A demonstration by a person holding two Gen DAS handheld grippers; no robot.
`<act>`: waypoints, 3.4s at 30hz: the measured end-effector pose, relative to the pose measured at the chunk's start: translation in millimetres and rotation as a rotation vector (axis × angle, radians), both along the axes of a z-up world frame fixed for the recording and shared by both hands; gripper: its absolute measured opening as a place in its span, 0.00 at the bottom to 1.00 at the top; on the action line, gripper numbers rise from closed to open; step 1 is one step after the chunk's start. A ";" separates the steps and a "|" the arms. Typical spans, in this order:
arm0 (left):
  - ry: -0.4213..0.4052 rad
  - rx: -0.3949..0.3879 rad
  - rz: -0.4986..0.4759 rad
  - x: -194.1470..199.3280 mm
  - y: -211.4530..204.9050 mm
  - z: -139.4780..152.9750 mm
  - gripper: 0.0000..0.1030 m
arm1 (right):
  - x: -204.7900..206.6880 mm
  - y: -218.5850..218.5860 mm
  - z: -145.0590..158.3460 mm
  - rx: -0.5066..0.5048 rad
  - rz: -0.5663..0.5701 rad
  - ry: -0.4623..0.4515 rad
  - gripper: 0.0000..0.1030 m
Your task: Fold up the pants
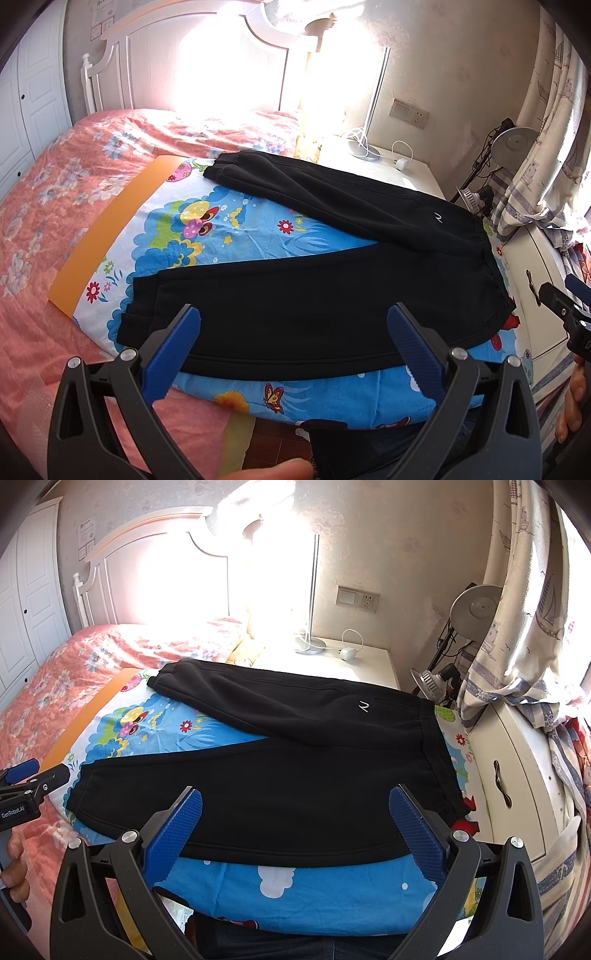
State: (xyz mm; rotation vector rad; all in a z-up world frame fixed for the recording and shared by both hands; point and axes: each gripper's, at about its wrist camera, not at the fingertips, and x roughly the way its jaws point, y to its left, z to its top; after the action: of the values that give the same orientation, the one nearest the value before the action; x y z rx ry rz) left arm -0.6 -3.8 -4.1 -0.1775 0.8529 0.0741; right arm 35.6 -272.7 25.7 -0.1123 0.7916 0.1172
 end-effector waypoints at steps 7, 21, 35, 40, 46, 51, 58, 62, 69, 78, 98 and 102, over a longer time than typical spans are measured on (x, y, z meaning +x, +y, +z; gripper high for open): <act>0.001 -0.001 0.000 0.4 0.2 0.0 0.98 | -0.1 0.2 -0.6 0.000 0.001 0.000 0.95; 0.002 -0.001 -0.001 1.0 -0.2 0.2 0.98 | 0.1 0.1 -1.0 0.001 -0.001 0.001 0.95; 0.002 0.000 -0.001 1.3 -0.4 0.0 0.98 | 0.6 -0.6 -0.8 0.001 -0.001 0.001 0.95; 0.002 0.001 -0.002 1.3 -0.5 0.0 0.98 | 0.8 -1.1 -0.6 0.002 0.000 0.002 0.95; 0.002 0.000 -0.001 1.1 -0.8 0.0 0.98 | 1.0 -0.7 -2.0 0.002 0.000 0.003 0.95; 0.002 0.001 -0.001 1.0 -1.0 -0.1 0.98 | 0.8 -1.0 -1.2 0.002 0.000 0.002 0.95; 0.003 0.001 -0.001 1.2 -1.2 -0.4 0.98 | 1.0 -0.4 -1.0 0.002 -0.001 0.003 0.95; 0.002 0.000 0.000 1.0 -1.0 -0.6 0.98 | 1.2 -0.2 -0.8 0.001 0.000 0.003 0.95; 0.003 -0.001 -0.001 1.1 -1.5 -0.7 0.98 | 1.4 0.3 -0.4 0.002 0.001 0.002 0.95; -0.028 -0.064 -0.115 34.3 -32.8 -40.7 0.98 | 53.9 -55.6 -87.9 0.220 0.128 0.254 0.95; 0.250 -0.281 -0.058 106.7 -50.2 -174.8 0.80 | 475.9 -240.8 -214.0 -0.208 0.135 0.486 0.94; 0.283 -0.331 0.071 100.2 -9.3 -177.2 0.71 | 496.6 -238.6 -243.3 -0.207 0.194 0.570 0.82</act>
State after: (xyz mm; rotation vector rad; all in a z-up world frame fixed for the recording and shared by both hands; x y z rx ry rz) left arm 99.6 -13.1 -181.3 -0.5172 1.1388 0.0235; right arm 532.2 -511.2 -217.5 -0.3624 1.3619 0.2571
